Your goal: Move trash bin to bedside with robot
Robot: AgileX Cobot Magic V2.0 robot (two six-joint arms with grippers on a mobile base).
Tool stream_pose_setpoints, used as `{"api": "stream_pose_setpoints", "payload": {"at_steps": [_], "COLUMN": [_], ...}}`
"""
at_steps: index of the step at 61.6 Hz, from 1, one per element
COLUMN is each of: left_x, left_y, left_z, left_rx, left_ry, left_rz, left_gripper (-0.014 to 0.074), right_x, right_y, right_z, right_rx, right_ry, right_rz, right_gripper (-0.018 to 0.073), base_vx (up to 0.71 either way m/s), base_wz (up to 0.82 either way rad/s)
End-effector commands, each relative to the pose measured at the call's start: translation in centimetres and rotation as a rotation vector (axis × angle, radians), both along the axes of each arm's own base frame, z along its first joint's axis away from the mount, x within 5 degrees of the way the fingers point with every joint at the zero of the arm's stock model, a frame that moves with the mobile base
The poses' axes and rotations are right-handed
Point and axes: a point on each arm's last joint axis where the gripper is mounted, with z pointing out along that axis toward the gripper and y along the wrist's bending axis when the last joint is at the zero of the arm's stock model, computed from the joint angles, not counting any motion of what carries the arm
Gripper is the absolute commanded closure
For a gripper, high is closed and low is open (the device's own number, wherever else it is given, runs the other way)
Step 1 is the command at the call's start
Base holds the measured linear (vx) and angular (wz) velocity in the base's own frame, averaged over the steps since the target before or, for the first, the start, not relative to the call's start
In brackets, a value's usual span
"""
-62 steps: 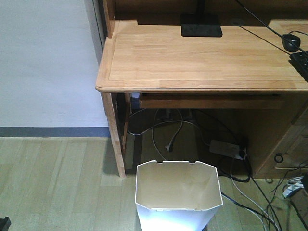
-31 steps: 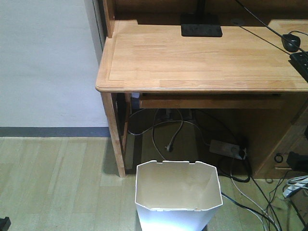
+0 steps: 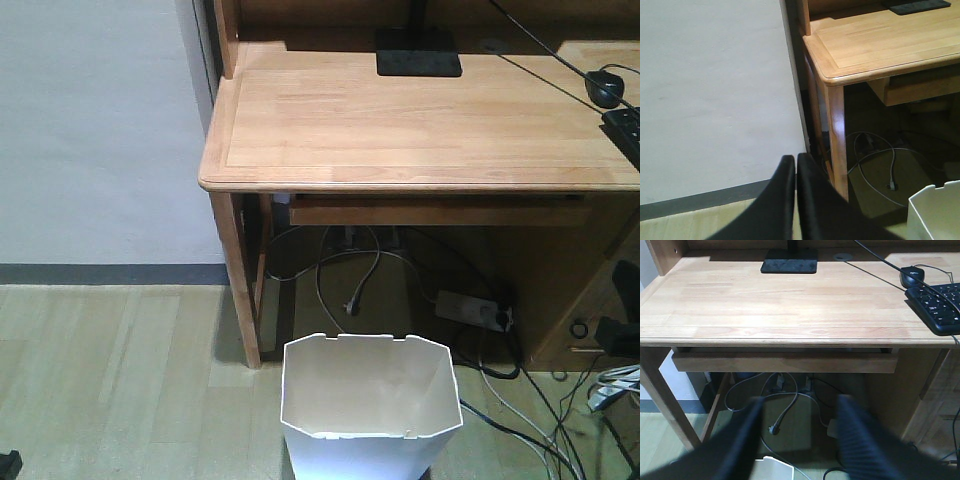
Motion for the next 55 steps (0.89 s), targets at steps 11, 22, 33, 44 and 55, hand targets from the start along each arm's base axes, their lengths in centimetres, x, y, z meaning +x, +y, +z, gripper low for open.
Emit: {"api": "stream_pose_setpoints", "payload": {"at_steps": [11,22,33,44,55], "left_x": [0.1,0.1,0.1,0.1,0.1], "left_y": [0.0,0.0,0.0,0.0,0.0], "left_z": [0.1,0.1,0.1,0.1,0.1], "left_rx": [-0.009,-0.009,-0.009,-0.009,-0.009], "left_ry": [-0.071,-0.071,-0.071,-0.071,-0.071], "left_rz": [0.001,0.001,0.001,0.001,0.001], "left_gripper": [0.0603,0.0603,0.0603,0.0603,0.0603], "right_x": [0.5,1.2,3.9,7.2,10.6], "right_y": [0.0,0.1,0.2,0.2,0.2], "right_z": [1.6,1.6,2.0,1.1,-1.0], "right_rx": [0.024,0.071,0.07,0.064,0.056], "right_ry": [-0.094,-0.023,0.074,0.193,0.329], "right_rz": [-0.01,-0.017,-0.018,-0.02,-0.022], "right_gripper": [-0.0021,-0.002,-0.002,-0.002,-0.002], "base_vx": [0.0,0.0,0.0,0.0,0.0], "base_wz": [0.0,0.0,0.0,0.0,0.0]}}
